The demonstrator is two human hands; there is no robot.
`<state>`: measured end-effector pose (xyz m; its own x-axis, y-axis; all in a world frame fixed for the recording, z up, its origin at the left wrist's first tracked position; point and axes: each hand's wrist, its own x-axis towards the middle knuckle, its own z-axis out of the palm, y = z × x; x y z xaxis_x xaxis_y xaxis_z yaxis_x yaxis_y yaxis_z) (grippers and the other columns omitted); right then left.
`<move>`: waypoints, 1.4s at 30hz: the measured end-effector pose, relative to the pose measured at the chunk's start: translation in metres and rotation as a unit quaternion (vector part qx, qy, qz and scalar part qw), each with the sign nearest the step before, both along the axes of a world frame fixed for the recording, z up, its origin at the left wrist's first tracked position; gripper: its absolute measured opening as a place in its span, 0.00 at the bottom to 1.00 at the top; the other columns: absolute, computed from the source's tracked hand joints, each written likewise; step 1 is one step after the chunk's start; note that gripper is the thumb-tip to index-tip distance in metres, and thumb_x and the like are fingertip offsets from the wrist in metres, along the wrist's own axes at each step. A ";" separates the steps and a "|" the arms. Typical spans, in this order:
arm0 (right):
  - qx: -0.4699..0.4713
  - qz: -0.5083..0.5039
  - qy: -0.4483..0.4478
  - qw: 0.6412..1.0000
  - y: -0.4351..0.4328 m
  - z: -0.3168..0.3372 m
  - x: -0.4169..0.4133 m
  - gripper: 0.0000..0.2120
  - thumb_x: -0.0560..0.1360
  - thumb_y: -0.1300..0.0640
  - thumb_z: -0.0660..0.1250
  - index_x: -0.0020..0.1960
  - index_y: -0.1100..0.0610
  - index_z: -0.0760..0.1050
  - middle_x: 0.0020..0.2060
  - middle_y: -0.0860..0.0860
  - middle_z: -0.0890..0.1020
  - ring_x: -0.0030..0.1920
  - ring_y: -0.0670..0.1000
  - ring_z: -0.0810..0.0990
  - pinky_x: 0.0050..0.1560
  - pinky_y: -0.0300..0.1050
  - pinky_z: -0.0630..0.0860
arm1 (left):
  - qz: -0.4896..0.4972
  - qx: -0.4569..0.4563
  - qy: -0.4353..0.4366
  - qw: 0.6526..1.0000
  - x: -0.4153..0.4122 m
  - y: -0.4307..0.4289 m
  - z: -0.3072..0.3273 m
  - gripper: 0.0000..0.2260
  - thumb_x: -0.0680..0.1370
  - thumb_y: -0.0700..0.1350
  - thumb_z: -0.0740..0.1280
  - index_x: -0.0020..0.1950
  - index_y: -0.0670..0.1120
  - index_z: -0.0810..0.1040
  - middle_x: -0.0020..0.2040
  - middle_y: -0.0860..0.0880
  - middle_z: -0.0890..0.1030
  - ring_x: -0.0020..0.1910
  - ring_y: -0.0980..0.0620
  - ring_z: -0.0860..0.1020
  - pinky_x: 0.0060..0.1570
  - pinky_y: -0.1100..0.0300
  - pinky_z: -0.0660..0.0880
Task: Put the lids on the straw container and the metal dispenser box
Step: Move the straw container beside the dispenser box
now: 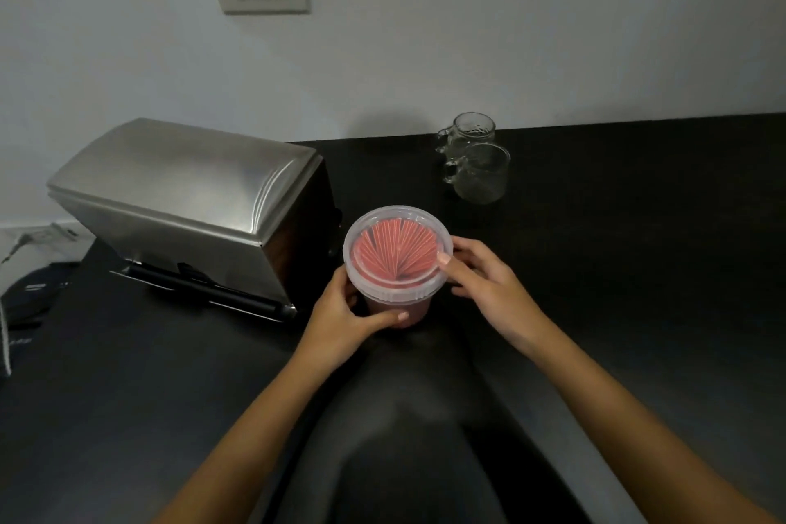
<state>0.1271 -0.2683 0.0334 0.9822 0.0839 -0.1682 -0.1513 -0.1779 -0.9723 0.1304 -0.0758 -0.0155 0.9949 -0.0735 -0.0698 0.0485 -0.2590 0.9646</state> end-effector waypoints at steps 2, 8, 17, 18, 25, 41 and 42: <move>0.013 0.005 0.002 1.000 -0.005 -0.002 0.007 0.19 0.72 0.44 0.63 0.62 0.44 0.69 0.53 0.41 0.76 0.53 0.42 0.76 0.52 0.38 0.73 | 0.010 0.003 0.003 1.000 0.005 -0.005 0.000 0.35 0.58 0.45 0.80 0.59 0.57 0.68 0.57 0.57 0.76 0.60 0.56 0.74 0.61 0.60 0.70; 0.000 0.028 0.015 0.999 -0.025 0.000 0.042 0.20 0.73 0.45 0.62 0.64 0.46 0.68 0.54 0.47 0.76 0.53 0.45 0.77 0.47 0.37 0.72 | 0.054 0.035 0.001 0.998 0.024 -0.033 0.003 0.37 0.60 0.44 0.79 0.65 0.49 0.67 0.58 0.55 0.74 0.60 0.56 0.72 0.57 0.64 0.68; 0.017 0.041 0.027 0.999 -0.037 0.007 0.093 0.20 0.74 0.47 0.62 0.65 0.50 0.67 0.51 0.47 0.77 0.48 0.45 0.77 0.47 0.42 0.74 | 0.075 0.035 0.025 0.996 0.067 -0.055 0.015 0.36 0.63 0.42 0.78 0.68 0.46 0.65 0.57 0.55 0.72 0.59 0.55 0.71 0.55 0.63 0.69; 0.022 0.042 0.029 0.998 -0.037 0.008 0.098 0.21 0.74 0.48 0.62 0.65 0.50 0.67 0.51 0.48 0.77 0.48 0.46 0.77 0.47 0.42 0.74 | 0.079 0.034 0.028 0.996 0.072 -0.055 0.016 0.37 0.63 0.42 0.78 0.68 0.46 0.65 0.57 0.54 0.72 0.59 0.55 0.71 0.54 0.66 0.70; 0.038 0.029 0.060 0.997 -0.031 0.016 0.132 0.22 0.75 0.50 0.61 0.67 0.55 0.65 0.62 0.56 0.74 0.60 0.56 0.75 0.52 0.47 0.74 | 0.088 0.064 0.020 0.994 0.106 -0.059 0.026 0.34 0.63 0.42 0.78 0.65 0.47 0.68 0.63 0.47 0.74 0.59 0.54 0.72 0.53 0.66 0.70; 0.100 -0.022 0.107 0.989 -0.015 0.022 0.188 0.12 0.76 0.59 0.61 0.58 0.62 0.72 0.59 0.67 0.75 0.59 0.64 0.75 0.55 0.52 0.75 | 0.244 -0.285 0.055 0.925 0.156 -0.063 0.044 0.16 0.74 0.45 0.67 0.61 0.43 0.76 0.47 0.50 0.81 0.47 0.55 0.79 0.45 0.62 0.74; 0.101 -0.025 0.108 0.989 -0.014 0.023 0.191 0.12 0.76 0.60 0.61 0.57 0.63 0.72 0.60 0.68 0.74 0.61 0.66 0.73 0.56 0.52 0.74 | 0.253 -0.289 0.062 0.921 0.160 -0.064 0.045 0.16 0.74 0.45 0.67 0.61 0.43 0.76 0.47 0.51 0.81 0.47 0.55 0.78 0.47 0.61 0.74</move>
